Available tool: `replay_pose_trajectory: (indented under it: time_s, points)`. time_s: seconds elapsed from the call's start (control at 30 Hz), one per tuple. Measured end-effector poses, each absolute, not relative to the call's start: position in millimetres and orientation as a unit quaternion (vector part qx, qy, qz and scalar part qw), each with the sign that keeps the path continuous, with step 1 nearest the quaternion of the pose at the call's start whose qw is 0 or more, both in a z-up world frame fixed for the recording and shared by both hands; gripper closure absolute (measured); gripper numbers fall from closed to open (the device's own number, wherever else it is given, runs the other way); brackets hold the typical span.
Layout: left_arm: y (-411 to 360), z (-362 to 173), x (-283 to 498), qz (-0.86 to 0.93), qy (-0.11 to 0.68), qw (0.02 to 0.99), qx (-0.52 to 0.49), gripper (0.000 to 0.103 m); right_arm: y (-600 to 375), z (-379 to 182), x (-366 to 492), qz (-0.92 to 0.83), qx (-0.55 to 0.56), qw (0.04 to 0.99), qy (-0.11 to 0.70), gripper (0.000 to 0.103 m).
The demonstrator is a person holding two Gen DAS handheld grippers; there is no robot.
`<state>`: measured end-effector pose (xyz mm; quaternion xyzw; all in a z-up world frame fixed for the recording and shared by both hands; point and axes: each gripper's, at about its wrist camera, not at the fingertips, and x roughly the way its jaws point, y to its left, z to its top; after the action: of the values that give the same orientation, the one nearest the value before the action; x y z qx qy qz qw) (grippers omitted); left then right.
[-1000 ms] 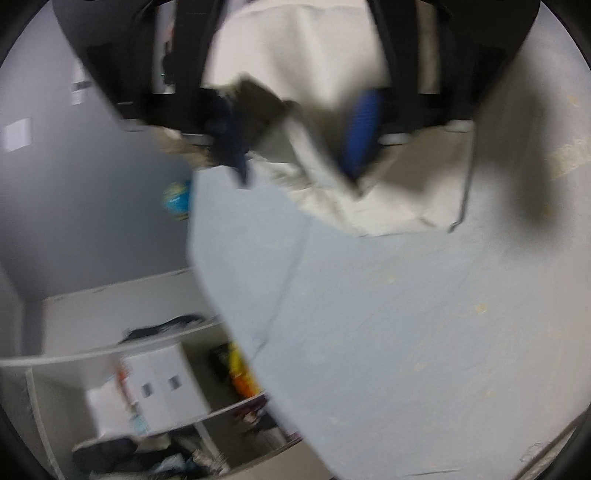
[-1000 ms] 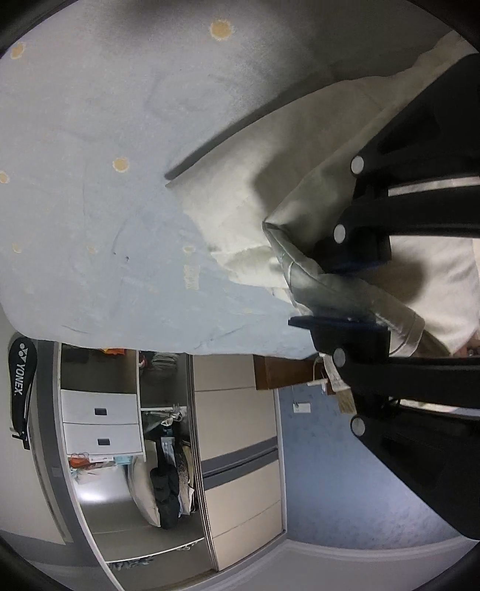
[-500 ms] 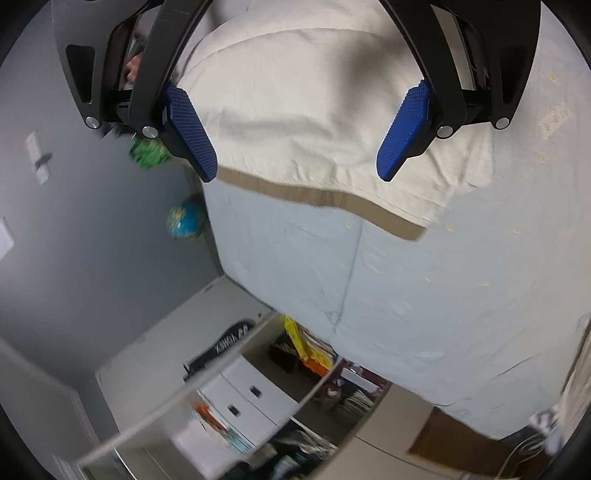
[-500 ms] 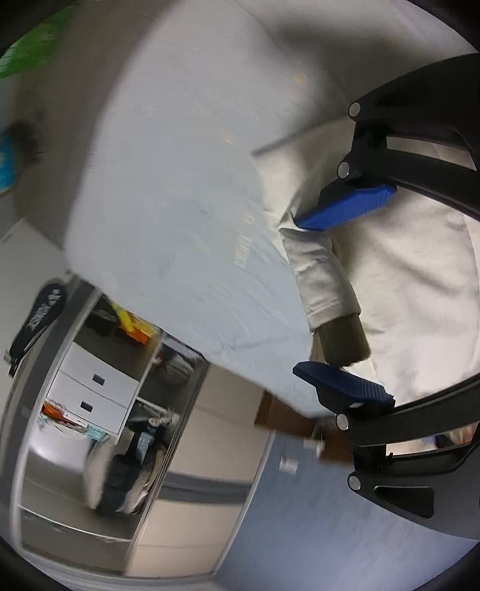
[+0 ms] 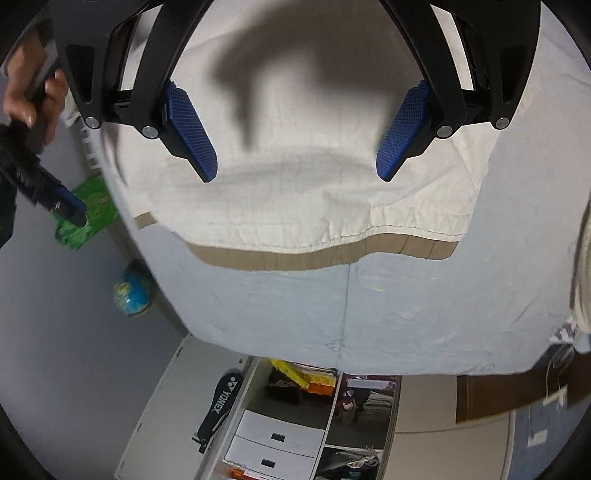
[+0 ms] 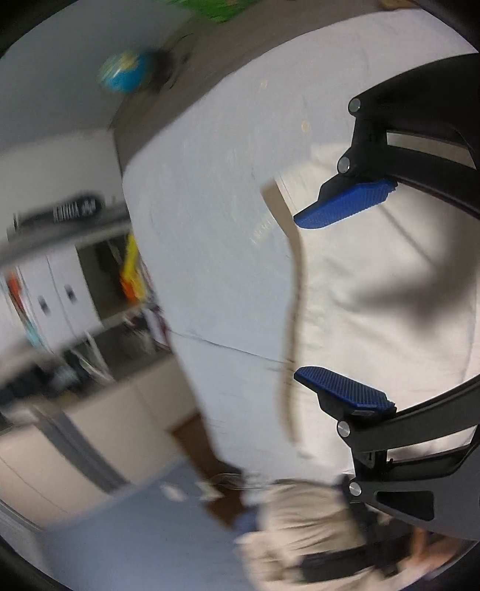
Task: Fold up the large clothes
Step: 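Grasp the tan hem band with both tools and pull it taut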
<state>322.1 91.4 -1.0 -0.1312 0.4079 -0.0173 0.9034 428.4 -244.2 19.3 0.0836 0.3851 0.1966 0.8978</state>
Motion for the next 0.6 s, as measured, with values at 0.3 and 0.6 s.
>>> replay_pose_trajectory:
  time_s: [0.3, 0.6]
  points:
    - [63.6, -37.1, 334.9, 0.019, 0.407, 0.912, -0.044, 0.016, -176.0, -32.2, 437.1, 0.191, -0.035, 0.888, 0.416, 0.029]
    - [69.8, -69.9, 342.6, 0.023, 0.414, 0.909, -0.049, 0.009, -174.8, -77.3, 450.9, 0.18, -0.038, 0.882, 0.433, 0.016]
